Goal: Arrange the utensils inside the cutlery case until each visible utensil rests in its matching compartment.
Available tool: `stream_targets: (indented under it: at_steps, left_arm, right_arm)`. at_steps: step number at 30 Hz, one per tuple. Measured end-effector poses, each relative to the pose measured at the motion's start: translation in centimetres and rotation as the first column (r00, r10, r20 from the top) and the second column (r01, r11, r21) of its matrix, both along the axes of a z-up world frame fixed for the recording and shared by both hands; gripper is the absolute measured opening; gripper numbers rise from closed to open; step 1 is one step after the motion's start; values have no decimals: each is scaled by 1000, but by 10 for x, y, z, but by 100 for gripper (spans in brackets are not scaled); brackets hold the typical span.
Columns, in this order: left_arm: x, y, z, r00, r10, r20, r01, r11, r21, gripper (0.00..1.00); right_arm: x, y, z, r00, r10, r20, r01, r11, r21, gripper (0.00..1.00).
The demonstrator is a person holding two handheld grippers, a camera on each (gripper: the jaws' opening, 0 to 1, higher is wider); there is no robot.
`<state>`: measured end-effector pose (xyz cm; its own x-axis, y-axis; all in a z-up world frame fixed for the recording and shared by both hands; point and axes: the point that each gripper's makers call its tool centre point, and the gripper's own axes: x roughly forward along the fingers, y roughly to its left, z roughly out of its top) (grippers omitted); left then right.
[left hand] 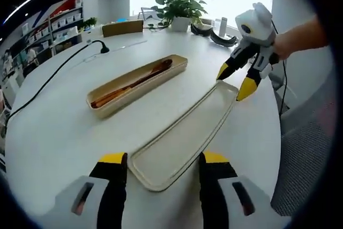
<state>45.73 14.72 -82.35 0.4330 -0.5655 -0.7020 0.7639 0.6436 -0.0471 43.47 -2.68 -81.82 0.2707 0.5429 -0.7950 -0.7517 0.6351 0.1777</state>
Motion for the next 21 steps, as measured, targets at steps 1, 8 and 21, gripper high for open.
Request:
stream_targets:
  at_steps: [1, 8, 21]
  left_arm:
    - [1, 0, 0, 1000, -3, -4, 3, 1000, -4, 55]
    - [3, -1, 4, 997, -19, -72, 18, 1000, -9, 55]
    - [5, -4, 5, 996, -72, -59, 73, 997, 0, 56]
  right_arm:
    - [-3, -1, 0, 1000, 11, -5, -11, 1000, -14, 44]
    - [-12, 0, -7, 992, 106, 71, -96, 987, -132, 45]
    - [-12, -2, -1, 998, 59, -6, -59, 998, -37, 41]
